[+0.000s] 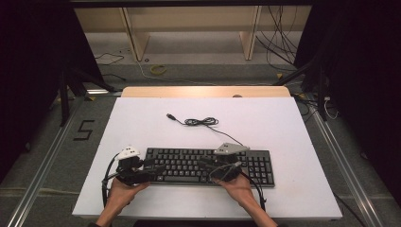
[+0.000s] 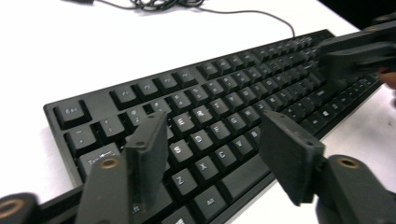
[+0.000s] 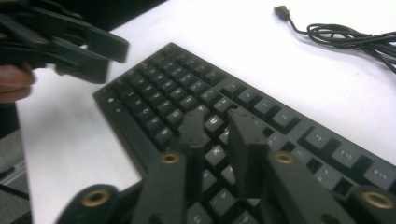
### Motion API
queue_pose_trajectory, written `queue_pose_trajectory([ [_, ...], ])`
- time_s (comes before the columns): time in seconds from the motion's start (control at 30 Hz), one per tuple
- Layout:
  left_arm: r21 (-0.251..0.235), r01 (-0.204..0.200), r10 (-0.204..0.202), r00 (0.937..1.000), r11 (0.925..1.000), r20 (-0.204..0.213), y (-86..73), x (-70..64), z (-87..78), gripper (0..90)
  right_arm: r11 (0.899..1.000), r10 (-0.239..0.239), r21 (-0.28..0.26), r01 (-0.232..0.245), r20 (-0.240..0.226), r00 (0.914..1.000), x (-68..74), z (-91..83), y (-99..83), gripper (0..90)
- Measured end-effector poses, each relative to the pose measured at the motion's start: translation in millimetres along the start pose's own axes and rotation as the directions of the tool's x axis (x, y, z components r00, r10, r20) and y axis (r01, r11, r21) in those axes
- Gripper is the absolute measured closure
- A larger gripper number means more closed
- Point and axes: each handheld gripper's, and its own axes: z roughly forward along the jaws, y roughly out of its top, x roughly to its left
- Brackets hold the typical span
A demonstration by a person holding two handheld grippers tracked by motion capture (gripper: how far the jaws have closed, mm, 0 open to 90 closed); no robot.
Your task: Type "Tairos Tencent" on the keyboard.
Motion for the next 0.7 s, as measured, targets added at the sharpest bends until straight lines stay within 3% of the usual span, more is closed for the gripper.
queue_pose_trajectory([
  [0.2,-0.029,-0.005,0.006,0.9999,0.9996,0.015,-1.6,-3.5,-3.4,35.5,0.999,-0.019,0.047,0.018,0.021,0.9996,0.4,18.1,6.2,89.5],
  [0.43,-0.044,-0.008,0.009,0.9998,0.999,0.017,-5.9,-7.1,-6.5,32.9,0.995,-0.027,0.097,0.022,0.047,0.9985,1.2,37.2,9.7,90.0],
  [0.7,-0.075,-0.011,0.012,0.9997,0.9971,0.023,-9.3,-8.5,-11.1,32.2,0.992,-0.026,0.127,0.016,0.076,0.9968,-0.6,47.5,11.1,90.0],
])
